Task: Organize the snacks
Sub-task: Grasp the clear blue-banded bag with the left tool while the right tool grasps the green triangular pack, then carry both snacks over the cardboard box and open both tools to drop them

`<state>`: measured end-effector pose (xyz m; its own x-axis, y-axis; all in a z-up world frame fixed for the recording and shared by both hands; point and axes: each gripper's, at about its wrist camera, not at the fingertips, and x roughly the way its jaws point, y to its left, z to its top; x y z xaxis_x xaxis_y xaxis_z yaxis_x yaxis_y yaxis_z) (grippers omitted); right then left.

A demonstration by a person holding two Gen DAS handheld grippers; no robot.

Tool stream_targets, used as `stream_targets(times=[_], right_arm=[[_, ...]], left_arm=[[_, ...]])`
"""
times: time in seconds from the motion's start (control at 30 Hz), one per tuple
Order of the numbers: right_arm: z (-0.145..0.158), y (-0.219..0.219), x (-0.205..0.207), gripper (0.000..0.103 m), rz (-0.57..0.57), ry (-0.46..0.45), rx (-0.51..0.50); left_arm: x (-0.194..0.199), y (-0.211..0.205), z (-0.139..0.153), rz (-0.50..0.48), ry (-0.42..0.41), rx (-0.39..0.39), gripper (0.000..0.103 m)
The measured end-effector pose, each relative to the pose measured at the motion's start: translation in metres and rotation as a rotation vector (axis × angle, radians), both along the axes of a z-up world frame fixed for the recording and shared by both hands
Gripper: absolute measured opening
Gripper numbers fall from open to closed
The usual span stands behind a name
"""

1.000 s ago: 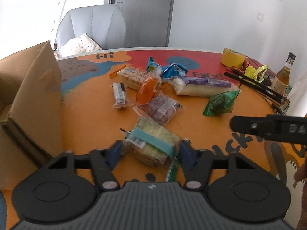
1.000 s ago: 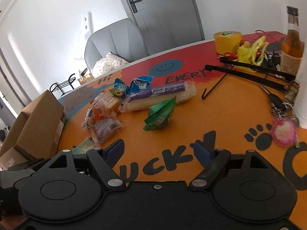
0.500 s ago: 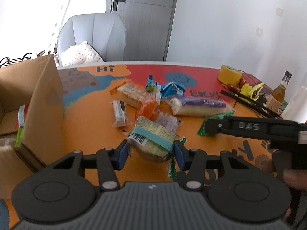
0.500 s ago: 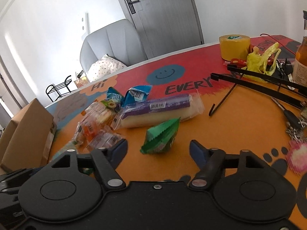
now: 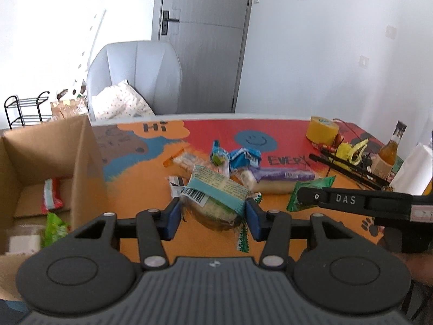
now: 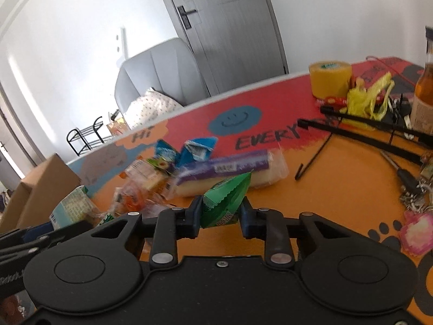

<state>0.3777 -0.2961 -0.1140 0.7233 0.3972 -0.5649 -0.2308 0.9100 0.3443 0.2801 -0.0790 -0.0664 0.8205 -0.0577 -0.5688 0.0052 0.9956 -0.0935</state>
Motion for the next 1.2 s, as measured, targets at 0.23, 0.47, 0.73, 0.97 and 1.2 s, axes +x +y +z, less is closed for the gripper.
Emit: stream_targets(times=[0.23, 0.47, 0.73, 0.97, 1.2], right_arm=[[0.028, 0.017, -0.018, 0.026, 0.056, -0.057, 0.013], [0.046, 0.037, -0.029, 0.026, 0.111, -0.096, 0.018], [0.058, 0.062, -0.032, 0.026, 0.169, -0.119, 0.02], [0.068, 0.093, -0.033, 0.026, 0.243, -0.145, 0.027], [0.074, 0.126, -0.034, 0.026, 0.305, -0.151, 0.036]], left_arm=[[-0.013, 0.015, 0.024, 0.045, -0.055, 0.02, 0.049], [-0.022, 0.04, 0.04, 0.102, -0.085, 0.031, 0.049], [-0.028, 0.068, 0.049, 0.16, -0.09, 0.037, 0.049], [-0.035, 0.1, 0.052, 0.23, -0.083, 0.04, 0.049], [-0.036, 0.127, 0.049, 0.28, -0.066, 0.035, 0.049]])
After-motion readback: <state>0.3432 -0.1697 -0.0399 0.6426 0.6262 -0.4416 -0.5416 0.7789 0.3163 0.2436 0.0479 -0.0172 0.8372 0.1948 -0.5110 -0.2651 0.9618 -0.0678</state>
